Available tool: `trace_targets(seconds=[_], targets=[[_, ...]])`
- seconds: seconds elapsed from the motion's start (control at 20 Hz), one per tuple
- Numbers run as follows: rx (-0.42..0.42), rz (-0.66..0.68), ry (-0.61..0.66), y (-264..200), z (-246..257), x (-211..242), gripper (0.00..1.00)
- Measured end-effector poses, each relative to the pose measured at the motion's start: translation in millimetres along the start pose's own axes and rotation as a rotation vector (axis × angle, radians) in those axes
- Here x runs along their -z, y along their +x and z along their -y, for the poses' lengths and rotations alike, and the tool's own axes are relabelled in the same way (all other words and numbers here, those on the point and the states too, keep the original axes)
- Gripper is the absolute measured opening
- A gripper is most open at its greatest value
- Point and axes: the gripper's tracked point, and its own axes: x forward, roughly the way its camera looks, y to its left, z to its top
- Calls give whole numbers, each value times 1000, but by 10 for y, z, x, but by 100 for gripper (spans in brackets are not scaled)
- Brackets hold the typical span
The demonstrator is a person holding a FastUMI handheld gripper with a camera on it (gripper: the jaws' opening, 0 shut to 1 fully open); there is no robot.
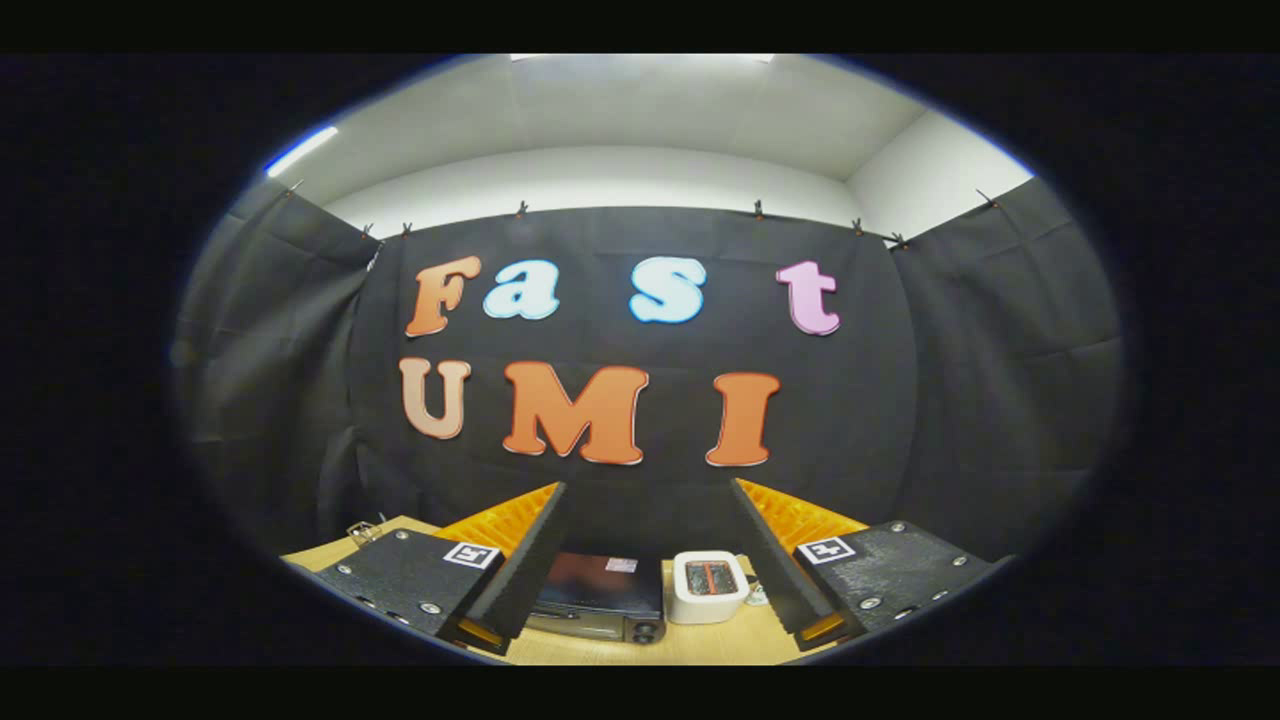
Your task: Open the toaster oven, put the food inside, and close the toaster oven door.
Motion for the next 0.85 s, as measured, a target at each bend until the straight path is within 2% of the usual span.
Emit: trace_targets(seconds=[0.15, 0.35, 0.6, 0.85], targets=[[14, 82, -9, -58, 76, -320, 93], [17, 137, -11, -100, 79, -516, 95], [21, 182, -4, -168, 68, -652, 96], [-8, 181, 23, -165, -12, -572, 96]])
